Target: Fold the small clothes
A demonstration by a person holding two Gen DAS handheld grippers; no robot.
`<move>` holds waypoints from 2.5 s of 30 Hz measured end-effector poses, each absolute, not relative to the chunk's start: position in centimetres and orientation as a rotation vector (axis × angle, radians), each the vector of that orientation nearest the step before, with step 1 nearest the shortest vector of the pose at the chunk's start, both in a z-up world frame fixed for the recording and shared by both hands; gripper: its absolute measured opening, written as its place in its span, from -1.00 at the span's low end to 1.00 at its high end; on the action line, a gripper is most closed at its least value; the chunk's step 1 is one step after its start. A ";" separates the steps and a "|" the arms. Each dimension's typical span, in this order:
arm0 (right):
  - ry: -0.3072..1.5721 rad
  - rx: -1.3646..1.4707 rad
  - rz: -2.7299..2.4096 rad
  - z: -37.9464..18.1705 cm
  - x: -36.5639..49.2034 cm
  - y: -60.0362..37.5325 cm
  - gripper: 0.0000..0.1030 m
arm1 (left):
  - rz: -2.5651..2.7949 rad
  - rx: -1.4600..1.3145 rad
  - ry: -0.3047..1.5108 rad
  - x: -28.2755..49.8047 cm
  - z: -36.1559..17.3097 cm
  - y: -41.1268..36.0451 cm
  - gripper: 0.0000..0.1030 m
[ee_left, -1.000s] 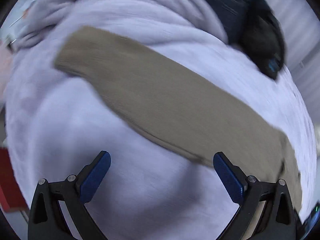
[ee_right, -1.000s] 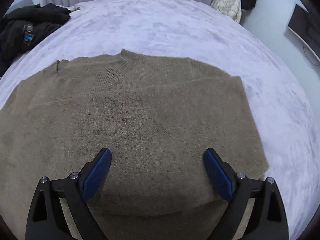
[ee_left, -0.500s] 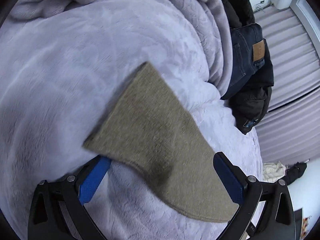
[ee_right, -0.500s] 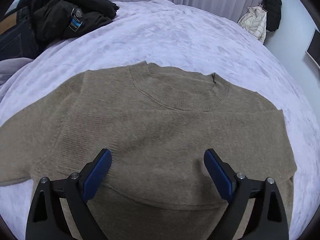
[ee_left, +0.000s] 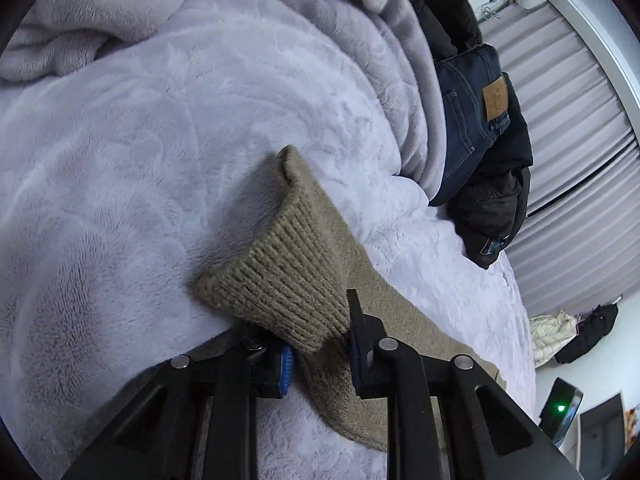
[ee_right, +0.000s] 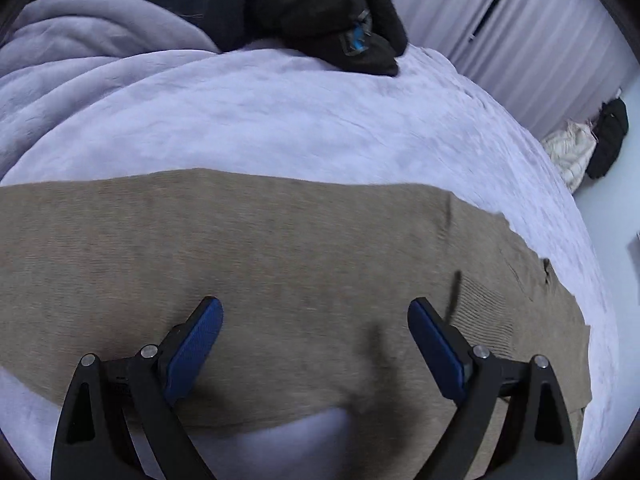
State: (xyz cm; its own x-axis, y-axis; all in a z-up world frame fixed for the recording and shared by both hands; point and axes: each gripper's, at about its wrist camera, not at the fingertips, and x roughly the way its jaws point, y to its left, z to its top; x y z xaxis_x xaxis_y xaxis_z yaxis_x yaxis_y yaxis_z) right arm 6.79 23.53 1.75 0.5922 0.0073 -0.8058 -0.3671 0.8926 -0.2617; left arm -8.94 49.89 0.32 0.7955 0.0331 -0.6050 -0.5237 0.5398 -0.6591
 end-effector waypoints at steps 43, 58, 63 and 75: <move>0.999 -0.131 0.513 7.4 5.7 11.3 0.85 | 0.288 -0.473 0.720 -2.1 13.6 36.6 -0.81; 0.887 -0.283 0.108 7.6 1.9 -16.7 0.85 | -0.128 -0.163 0.915 11.6 13.3 0.3 -0.81; 0.880 -0.294 0.089 7.1 0.6 -20.9 0.85 | -0.191 -0.066 0.995 13.7 9.8 -10.1 -0.81; 0.905 -0.130 0.100 4.9 0.5 -27.4 0.85 | -0.261 -0.037 1.089 14.4 4.4 -14.7 0.73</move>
